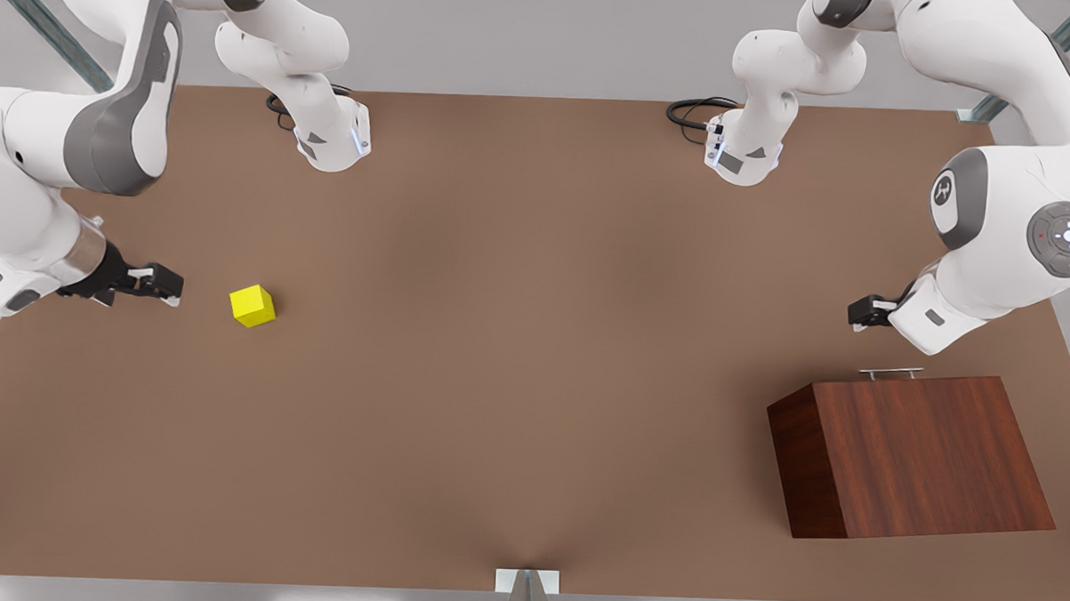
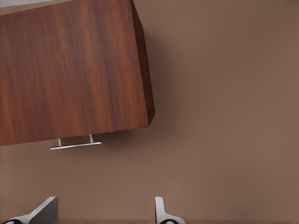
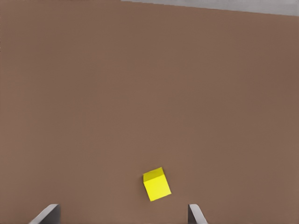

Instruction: Open the drawer with left arm, place the square in the middle with right arm, and place the square in the drawer with left arm

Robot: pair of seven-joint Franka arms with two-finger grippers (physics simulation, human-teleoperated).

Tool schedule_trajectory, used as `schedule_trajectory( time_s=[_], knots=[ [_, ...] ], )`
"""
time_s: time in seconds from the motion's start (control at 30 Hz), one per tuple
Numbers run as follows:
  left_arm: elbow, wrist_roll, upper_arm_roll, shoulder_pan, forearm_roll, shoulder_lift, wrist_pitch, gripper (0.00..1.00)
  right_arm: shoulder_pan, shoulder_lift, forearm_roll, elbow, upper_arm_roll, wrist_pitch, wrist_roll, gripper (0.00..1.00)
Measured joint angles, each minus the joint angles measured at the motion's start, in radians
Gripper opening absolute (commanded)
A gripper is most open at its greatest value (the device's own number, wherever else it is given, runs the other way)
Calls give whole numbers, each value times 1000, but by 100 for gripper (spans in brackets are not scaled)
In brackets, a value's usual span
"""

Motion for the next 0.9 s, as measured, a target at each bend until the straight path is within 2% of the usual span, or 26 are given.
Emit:
schedule_trajectory(
  time_s=[0.07,0.1,0.13,0.2,0.37,0.5,0.63,0.77,0.9],
  knots=[
    [0,-1,0,0,2,0,0,100,-2,-7,-1,-36,2,27,5,100],
    [0,-7,0,0,2,0,0,100,-3,-48,1,-129,22,52,9,100],
    [-6,-84,1,-1,3,-1,0,100,2,-110,-1,-272,44,170,4,100],
    [-77,-384,28,6,5,-45,33,100,6,-156,-1,-435,48,295,-16,100],
    [-531,-1151,48,-22,5,-282,492,100,-36,-151,7,-698,63,562,-170,100],
    [-756,-1490,65,12,5,-351,748,100,-58,-91,4,-784,61,665,-207,100],
    [-906,-1582,98,9,6,-350,938,100,-110,-5,4,-836,58,812,-278,100],
    [-932,-1582,170,24,7,-318,999,100,-121,69,6,-837,43,843,-286,100],
    [-940,-1582,185,2,9,-263,1057,100,-135,89,6,-894,41,894,-338,100]
  ],
)
